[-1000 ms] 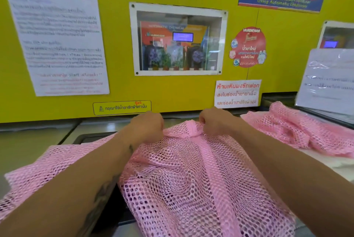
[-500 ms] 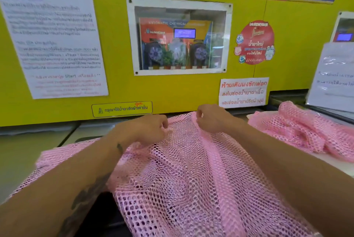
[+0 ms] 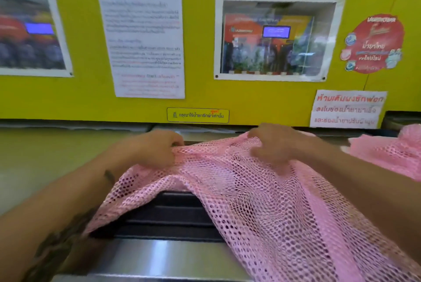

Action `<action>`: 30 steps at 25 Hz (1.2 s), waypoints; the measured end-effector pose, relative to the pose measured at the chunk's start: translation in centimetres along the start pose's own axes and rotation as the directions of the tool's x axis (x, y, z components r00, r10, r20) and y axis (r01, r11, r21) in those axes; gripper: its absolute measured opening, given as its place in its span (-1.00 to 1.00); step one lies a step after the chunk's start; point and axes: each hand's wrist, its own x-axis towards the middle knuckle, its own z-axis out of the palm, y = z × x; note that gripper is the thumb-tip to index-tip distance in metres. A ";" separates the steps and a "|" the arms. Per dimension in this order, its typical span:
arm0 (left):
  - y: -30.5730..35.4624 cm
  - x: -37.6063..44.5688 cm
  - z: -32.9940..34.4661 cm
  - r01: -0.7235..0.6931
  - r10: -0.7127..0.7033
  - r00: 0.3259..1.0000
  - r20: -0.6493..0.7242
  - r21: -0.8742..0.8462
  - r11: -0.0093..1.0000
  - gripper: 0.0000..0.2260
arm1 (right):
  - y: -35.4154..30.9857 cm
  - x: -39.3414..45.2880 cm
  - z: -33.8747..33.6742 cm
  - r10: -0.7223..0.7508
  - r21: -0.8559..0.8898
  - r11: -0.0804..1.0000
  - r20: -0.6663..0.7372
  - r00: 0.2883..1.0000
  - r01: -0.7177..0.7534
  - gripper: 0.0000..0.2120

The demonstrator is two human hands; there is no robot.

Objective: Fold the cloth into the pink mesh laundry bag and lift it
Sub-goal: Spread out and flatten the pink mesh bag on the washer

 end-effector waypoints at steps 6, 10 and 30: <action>-3.0 0.9 -3.2 0.096 -0.156 0.944 -0.291 -0.210 0.973 -0.86 | -10.3 -1.6 2.5 -0.232 0.091 0.972 0.211 0.950 0.217 -0.25; -3.9 2.1 -1.9 0.386 -0.273 0.771 -0.576 0.081 0.919 -0.71 | -9.8 -2.0 1.4 -0.192 0.030 0.981 0.197 0.961 0.190 -0.19; -7.0 -4.3 1.4 0.152 -0.147 0.988 0.051 -0.137 0.979 -0.60 | -17.9 -7.7 0.5 -0.683 -0.196 0.725 -0.321 0.656 0.660 -0.91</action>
